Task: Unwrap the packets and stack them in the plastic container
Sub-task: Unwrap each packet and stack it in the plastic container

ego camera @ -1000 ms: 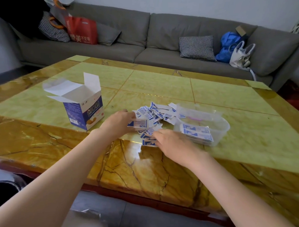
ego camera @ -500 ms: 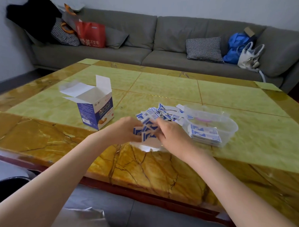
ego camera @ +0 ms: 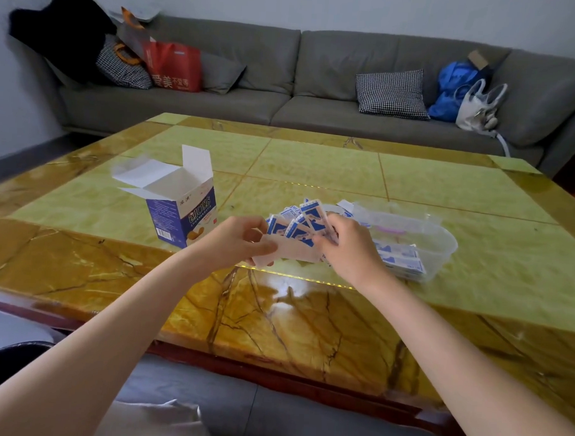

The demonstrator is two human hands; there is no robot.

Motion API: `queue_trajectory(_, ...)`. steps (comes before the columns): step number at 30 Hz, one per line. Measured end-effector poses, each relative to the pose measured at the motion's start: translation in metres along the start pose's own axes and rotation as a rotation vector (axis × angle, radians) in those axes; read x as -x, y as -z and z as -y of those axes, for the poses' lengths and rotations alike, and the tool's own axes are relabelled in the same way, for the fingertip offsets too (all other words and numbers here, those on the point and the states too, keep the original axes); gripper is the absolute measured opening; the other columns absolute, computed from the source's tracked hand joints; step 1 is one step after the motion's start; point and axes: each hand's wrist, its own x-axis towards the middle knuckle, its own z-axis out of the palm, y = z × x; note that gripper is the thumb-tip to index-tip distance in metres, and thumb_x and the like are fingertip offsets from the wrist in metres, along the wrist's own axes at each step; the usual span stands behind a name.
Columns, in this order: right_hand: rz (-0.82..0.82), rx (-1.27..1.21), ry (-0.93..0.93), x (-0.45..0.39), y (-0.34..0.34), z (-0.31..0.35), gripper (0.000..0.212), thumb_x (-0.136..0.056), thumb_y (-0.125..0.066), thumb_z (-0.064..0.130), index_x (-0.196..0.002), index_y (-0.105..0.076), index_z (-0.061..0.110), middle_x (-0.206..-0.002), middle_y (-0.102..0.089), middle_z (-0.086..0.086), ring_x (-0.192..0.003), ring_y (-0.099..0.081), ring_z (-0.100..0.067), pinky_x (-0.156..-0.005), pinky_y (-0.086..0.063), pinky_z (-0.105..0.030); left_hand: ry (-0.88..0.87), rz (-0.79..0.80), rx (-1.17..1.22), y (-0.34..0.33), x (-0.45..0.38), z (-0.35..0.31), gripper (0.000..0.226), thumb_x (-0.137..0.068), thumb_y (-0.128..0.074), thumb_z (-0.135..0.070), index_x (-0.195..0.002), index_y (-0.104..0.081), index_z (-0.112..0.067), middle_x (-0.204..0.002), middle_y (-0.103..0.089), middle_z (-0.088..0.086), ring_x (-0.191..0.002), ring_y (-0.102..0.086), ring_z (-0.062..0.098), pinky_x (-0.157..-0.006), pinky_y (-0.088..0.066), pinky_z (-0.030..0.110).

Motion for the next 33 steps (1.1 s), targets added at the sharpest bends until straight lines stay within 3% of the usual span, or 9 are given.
queue_trajectory(5,-0.106,-0.075,-0.046,-0.002,0.001,-0.001,0.025,-0.095,-0.043,0.010,-0.071,-0.041,0.015,-0.075,-0.057,0.000,-0.070,-0.062,-0.020,-0.042,-0.036,-0.011,-0.017,-0.077,-0.079,-0.002,-0.003,0.001,0.014,-0.089,-0.054,-0.011,-0.078,-0.046,-0.013,-0.085,-0.074,0.003,-0.087,-0.070,0.020,-0.084,-0.052,0.039)
queue_trajectory(8,-0.108,-0.278,-0.107,-0.003,0.005,0.002,0.014,-0.098,-0.038,0.014,-0.100,-0.048,0.004,-0.100,-0.064,-0.009,-0.070,-0.066,-0.016,-0.055,-0.048,-0.023,-0.041,-0.112,-0.133,-0.002,-0.003,0.002,0.024,-0.088,-0.054,-0.009,-0.068,-0.041,-0.015,-0.078,-0.069,0.003,-0.084,-0.068,0.020,-0.072,-0.049,0.034)
queue_trajectory(12,0.046,-0.566,-0.302,-0.002,0.002,0.003,0.018,-0.098,-0.039,0.013,-0.112,-0.050,0.010,-0.111,-0.063,-0.008,-0.090,-0.064,-0.022,-0.075,-0.052,-0.034,-0.133,-0.196,-0.228,-0.002,-0.002,0.002,0.034,-0.081,-0.061,-0.010,-0.058,-0.038,-0.018,-0.078,-0.060,0.006,-0.079,-0.056,0.019,-0.072,-0.047,0.037)
queue_trajectory(15,0.195,-1.123,-0.470,-0.001,0.006,0.007,0.021,-0.096,-0.040,0.004,-0.115,-0.051,0.006,-0.098,-0.063,-0.011,-0.074,-0.066,-0.023,-0.062,-0.056,-0.033,-0.215,-0.161,-0.224,-0.006,0.001,-0.007,0.036,-0.077,-0.070,-0.015,-0.056,-0.041,-0.021,-0.080,-0.051,-0.005,-0.080,-0.053,0.014,-0.075,-0.045,0.032)
queue_trajectory(19,0.218,-1.291,-0.482,-0.003,0.009,0.008,0.026,-0.096,-0.041,0.005,-0.119,-0.053,0.004,-0.098,-0.059,-0.014,-0.077,-0.060,-0.022,-0.055,-0.056,-0.029,-0.209,-0.028,-0.200,-0.017,-0.001,-0.013,0.029,-0.071,-0.076,-0.025,-0.061,-0.049,-0.021,-0.084,-0.051,-0.007,-0.080,-0.053,0.011,-0.074,-0.045,0.023)
queue_trajectory(24,0.165,-1.216,-0.426,-0.004,0.010,0.007,0.028,-0.096,-0.040,0.005,-0.121,-0.052,0.003,-0.098,-0.063,-0.012,-0.081,-0.060,-0.022,-0.062,-0.054,-0.030,-0.170,-0.025,-0.114,-0.013,0.001,-0.015,0.014,-0.079,-0.069,-0.021,-0.076,-0.056,-0.020,-0.074,-0.057,-0.010,-0.065,-0.049,0.004,-0.059,-0.038,0.010)
queue_trajectory(29,0.109,-0.649,-0.224,-0.003,0.013,0.010,0.022,-0.096,-0.045,0.015,-0.116,-0.052,0.012,-0.115,-0.060,-0.003,-0.105,-0.058,-0.016,-0.095,-0.046,-0.036,-0.112,0.037,-0.101,-0.002,0.003,-0.009,0.027,-0.082,-0.066,-0.012,-0.097,-0.046,-0.024,-0.098,-0.069,0.001,-0.085,-0.064,0.021,-0.076,-0.053,0.033)
queue_trajectory(31,0.176,-0.306,-0.088,0.000,0.016,0.015,0.007,-0.096,-0.045,0.019,-0.096,-0.052,0.019,-0.101,-0.057,0.005,-0.091,-0.056,-0.007,-0.080,-0.047,-0.024,-0.111,0.090,-0.148,0.000,0.005,-0.007,0.034,-0.081,-0.066,-0.009,-0.101,-0.045,-0.028,-0.103,-0.069,0.000,-0.093,-0.066,0.018,-0.083,-0.055,0.037)
queue_trajectory(33,0.292,-0.053,0.015,0.003,0.013,0.018,0.021,-0.096,-0.045,0.017,-0.077,-0.041,0.026,-0.080,-0.046,0.012,-0.070,-0.046,-0.001,-0.058,-0.033,-0.015,-0.135,0.116,-0.226,-0.001,0.006,-0.005,0.040,-0.081,-0.067,-0.010,-0.106,-0.044,-0.029,-0.104,-0.067,-0.001,-0.094,-0.066,0.013,-0.082,-0.056,0.033)
